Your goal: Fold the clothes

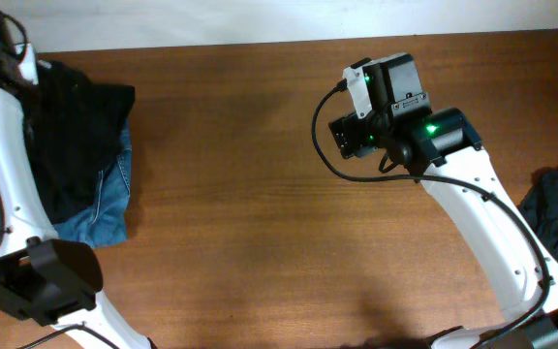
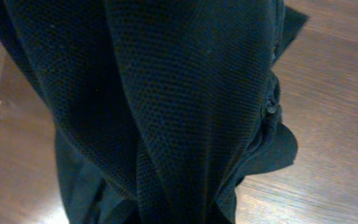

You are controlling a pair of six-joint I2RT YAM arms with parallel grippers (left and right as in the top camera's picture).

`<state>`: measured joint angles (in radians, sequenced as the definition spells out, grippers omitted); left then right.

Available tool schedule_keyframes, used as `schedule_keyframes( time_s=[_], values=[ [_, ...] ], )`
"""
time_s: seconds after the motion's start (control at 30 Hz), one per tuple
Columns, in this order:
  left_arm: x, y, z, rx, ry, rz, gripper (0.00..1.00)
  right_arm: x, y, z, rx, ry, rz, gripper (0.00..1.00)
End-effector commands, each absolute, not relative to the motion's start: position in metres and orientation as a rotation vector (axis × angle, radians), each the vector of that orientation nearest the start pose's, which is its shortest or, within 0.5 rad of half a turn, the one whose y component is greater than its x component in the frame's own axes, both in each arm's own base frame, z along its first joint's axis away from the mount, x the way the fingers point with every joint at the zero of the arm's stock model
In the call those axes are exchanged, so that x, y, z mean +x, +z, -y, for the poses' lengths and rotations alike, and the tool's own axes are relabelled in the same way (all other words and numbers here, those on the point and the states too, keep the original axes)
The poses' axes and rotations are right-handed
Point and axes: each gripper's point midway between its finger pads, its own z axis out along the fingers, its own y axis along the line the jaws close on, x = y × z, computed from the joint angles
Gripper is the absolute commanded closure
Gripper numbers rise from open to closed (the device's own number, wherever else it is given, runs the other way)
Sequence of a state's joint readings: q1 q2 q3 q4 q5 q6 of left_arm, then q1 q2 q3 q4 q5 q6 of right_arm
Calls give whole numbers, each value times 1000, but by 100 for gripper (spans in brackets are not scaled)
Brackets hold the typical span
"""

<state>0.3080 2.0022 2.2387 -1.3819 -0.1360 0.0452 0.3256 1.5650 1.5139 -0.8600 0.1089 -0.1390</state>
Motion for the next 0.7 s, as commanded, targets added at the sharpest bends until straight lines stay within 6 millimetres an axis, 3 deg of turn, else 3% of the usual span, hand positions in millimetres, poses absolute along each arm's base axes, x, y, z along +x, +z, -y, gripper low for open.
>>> schedule_keyframes(
  time_s=[0.0,0.33,0.67],
  values=[
    [414,279,-180,-463,336,-2614,99,403,251,-110,-498,-77,-2374,9],
    [387,273,-211,-588,353,-2651,100,402,250,-109,-499,-77,-2377,9],
    [369,268,-221,-647,353,-2690,96,402,250,-109,-499,-77,-2377,9]
  ],
)
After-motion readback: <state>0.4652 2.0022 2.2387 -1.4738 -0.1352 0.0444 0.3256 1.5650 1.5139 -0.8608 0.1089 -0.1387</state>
